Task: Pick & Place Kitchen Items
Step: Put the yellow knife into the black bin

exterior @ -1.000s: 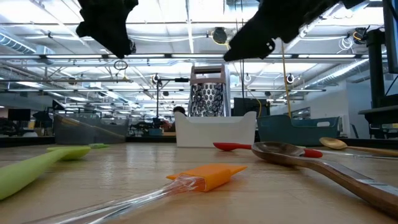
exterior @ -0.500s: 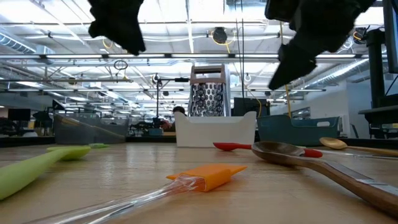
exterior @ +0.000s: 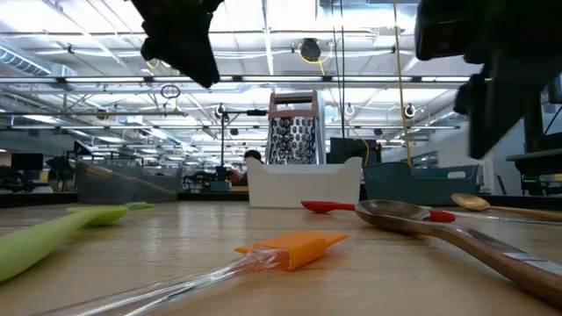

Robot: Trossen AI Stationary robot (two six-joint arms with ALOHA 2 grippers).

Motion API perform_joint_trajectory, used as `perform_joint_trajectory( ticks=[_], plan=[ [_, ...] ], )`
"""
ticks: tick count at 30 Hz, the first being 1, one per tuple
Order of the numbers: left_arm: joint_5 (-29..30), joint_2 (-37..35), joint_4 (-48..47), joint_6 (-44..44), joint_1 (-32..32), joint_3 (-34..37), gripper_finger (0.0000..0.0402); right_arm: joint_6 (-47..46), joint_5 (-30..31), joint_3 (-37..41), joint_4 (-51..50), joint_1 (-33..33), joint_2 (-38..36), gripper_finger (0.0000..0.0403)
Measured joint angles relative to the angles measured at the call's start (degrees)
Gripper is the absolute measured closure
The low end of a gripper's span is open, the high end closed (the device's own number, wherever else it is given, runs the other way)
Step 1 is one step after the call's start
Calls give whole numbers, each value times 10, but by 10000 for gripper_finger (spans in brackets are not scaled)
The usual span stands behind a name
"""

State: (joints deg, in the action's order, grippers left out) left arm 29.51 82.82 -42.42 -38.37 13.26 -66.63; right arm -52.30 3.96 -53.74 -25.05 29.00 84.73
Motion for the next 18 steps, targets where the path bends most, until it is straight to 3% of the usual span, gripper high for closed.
perform_joint_trajectory(
  ticks=[18],
  plan=[
    [-40, 13, 140, 173, 0, -1, 270, -163, -72, 0, -107, 25, -19, 179]
  ],
)
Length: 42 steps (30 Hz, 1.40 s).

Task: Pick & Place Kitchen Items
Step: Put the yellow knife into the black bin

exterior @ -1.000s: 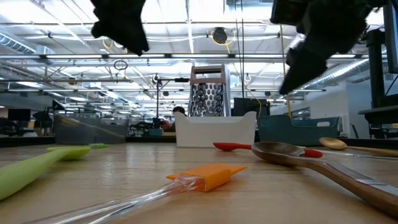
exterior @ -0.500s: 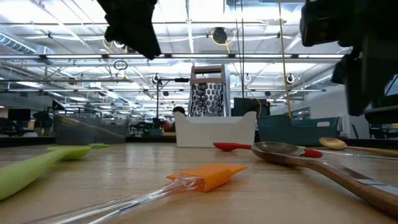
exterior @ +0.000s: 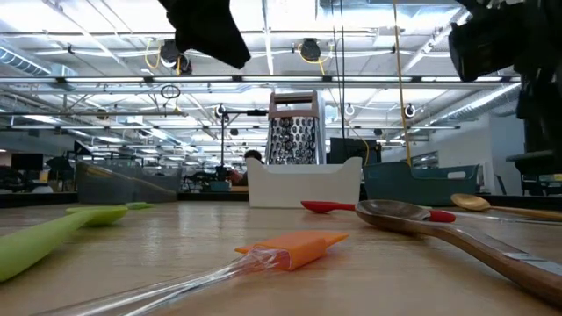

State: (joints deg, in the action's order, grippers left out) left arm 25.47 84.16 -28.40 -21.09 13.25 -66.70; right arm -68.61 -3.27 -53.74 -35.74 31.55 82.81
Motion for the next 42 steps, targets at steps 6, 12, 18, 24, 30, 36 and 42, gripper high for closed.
perform_joint_trajectory(
  ticks=[6, 12, 18, 24, 30, 36, 42],
  plan=[
    [0, 0, 7, 19, 0, 0, 270, -74, -6, 0, -22, 21, -22, 179],
    [0, 0, 17, 35, 0, 0, 270, -123, -35, 0, -28, 50, -26, 179],
    [0, 0, 17, 49, 0, 0, 270, -170, -43, 0, -50, 67, -26, 179],
    [-22, 0, 17, 59, -1, 0, 270, -207, -44, 0, -84, 76, -26, 179],
    [-45, 0, 20, 73, 0, 0, 270, -207, -43, 0, -89, 76, -26, 179],
    [-46, 0, 20, 75, -1, 0, 270, -208, -43, 0, -89, 76, -26, 179],
    [-45, 0, 20, 75, -1, 0, 270, -223, -44, 0, -88, 91, -26, 179]
  ],
)
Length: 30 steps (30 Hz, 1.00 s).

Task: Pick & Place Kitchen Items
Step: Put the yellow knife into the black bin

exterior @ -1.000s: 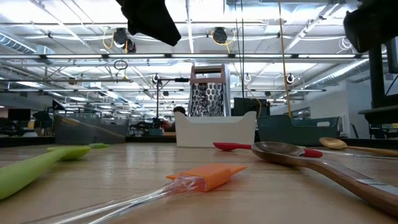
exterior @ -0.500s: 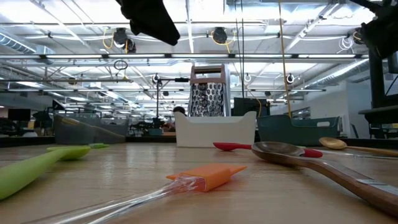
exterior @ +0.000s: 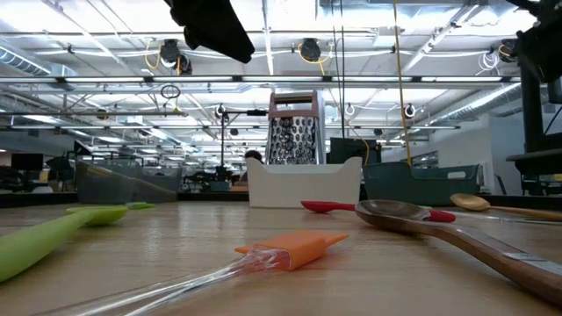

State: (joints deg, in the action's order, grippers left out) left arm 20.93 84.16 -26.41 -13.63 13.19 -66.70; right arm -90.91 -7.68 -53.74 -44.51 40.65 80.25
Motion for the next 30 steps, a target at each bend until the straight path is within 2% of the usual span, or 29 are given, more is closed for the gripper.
perform_joint_trajectory(
  ticks=[4, 9, 16, 20, 24, 30],
  plan=[
    [0, 0, 1, 0, 0, 0, 270, -19, 2, 10, 1, 14, 0, 179],
    [0, 0, 1, 0, 0, 0, 270, -40, 2, 58, 14, 23, 0, 179],
    [1, 0, 1, -3, 0, 0, 270, -32, 3, 122, 98, 22, 0, 188],
    [1, 0, 1, -6, 0, 0, 270, -30, 5, 125, 112, 22, 0, 200],
    [1, 0, 1, -6, 0, 0, 270, -25, 33, 126, 114, 22, 5, 202],
    [1, 0, 1, -7, 0, 0, 270, 1, 30, 123, 108, 22, 54, 203]
  ],
)
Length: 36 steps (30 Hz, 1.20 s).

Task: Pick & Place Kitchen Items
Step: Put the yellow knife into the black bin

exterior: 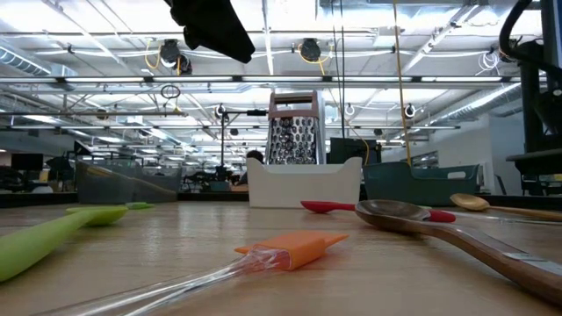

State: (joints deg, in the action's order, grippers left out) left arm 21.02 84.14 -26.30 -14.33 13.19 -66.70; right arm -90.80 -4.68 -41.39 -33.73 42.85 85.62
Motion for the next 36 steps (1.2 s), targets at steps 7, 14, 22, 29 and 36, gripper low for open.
perform_joint_trajectory(
  ticks=[7, 14, 22, 29, 36],
  plan=[
    [0, 0, 0, -3, 0, 0, 270, 0, 0, 1, -34, -1, 23, 234],
    [0, 0, -1, -12, 0, 0, 270, -1, -1, 2, -47, -8, 23, 316],
    [0, 0, -2, -11, 0, 0, 270, 0, -1, 2, -59, -17, 23, 366],
    [-1, 0, -2, -10, 0, 0, 270, 3, -12, 2, -57, -17, 23, 359],
    [-1, 0, -2, -10, 0, 0, 270, 0, -5, 2, -48, -21, -10, 363]
  ],
)
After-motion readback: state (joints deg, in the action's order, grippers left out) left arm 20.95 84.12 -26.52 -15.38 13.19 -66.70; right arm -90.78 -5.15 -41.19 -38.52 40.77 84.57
